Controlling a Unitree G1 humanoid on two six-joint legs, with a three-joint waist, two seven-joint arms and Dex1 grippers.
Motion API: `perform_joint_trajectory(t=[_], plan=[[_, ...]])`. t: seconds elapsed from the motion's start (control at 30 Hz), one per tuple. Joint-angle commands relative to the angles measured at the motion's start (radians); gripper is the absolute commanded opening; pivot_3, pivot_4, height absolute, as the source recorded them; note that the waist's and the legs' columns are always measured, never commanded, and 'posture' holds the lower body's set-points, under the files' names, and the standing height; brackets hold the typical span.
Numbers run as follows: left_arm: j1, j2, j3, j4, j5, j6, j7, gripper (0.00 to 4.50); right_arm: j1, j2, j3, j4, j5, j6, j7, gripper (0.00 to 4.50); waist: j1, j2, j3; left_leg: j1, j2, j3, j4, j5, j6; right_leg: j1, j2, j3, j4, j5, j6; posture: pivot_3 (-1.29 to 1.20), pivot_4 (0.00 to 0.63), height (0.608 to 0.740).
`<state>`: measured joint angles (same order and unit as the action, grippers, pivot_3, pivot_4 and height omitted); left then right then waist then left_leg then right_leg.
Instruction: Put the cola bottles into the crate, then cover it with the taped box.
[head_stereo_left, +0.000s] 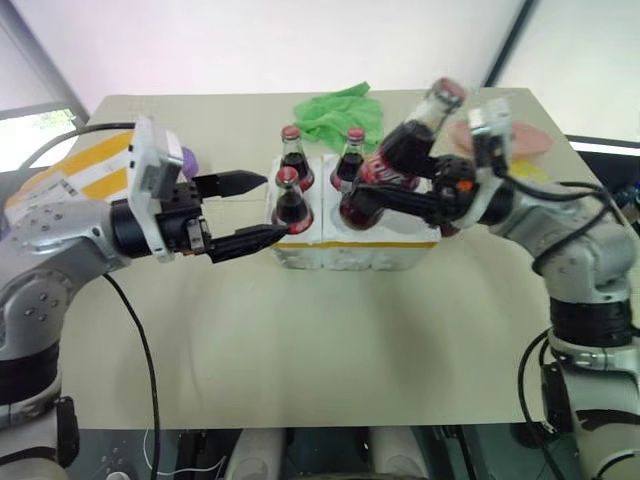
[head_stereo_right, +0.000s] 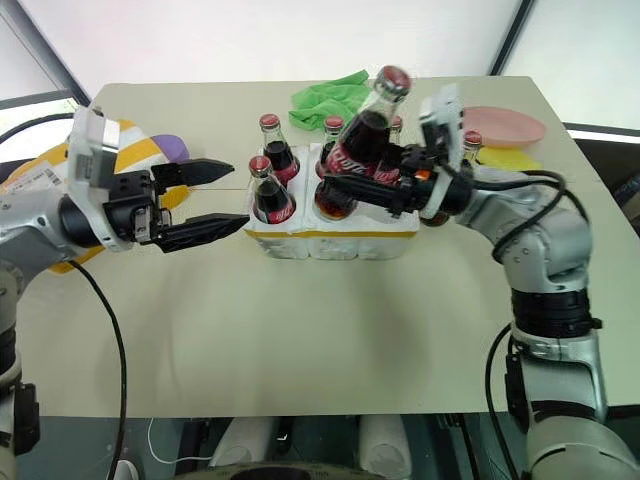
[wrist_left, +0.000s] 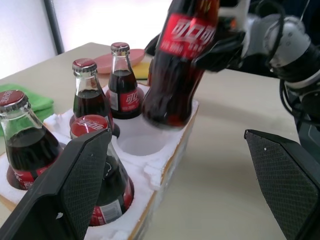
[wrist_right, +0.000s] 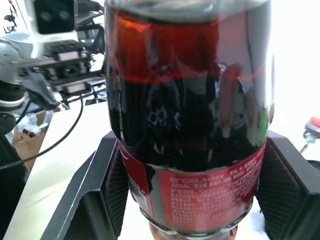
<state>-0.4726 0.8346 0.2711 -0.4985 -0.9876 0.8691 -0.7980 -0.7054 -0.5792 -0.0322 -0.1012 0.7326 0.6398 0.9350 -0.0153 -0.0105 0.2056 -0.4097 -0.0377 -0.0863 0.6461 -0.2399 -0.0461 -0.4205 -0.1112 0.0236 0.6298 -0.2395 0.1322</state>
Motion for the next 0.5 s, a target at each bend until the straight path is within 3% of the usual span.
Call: perform_joint_trajectory(t=[0.03,0.5], plan=[[0.016,0.023,0.057,-0.052,-0.038,0.001,0.03,4.5,-0.073,0.033,0.007,0.04,-0.049,-0.085,0.029,2.73,-0.002,0.0,0.0,0.0,0.0,0.0,0.0,0.0,0.0,0.0,0.0,0.0,0.0,0.0,0.0,0.0,0.15,0.74],[0.061,0.037,0.079,-0.087,-0.082,-0.008,0.081,4.5,-0.083,0.096,0.164,0.194,-0.288,-0.235,0.123,2.73,-0.008,0.0,0.0,0.001,0.001,0.0,-0.001,0.0,-0.001,-0.001,0.001,0.0,0.002,0.0,0.0,0.0,0.15,0.74]])
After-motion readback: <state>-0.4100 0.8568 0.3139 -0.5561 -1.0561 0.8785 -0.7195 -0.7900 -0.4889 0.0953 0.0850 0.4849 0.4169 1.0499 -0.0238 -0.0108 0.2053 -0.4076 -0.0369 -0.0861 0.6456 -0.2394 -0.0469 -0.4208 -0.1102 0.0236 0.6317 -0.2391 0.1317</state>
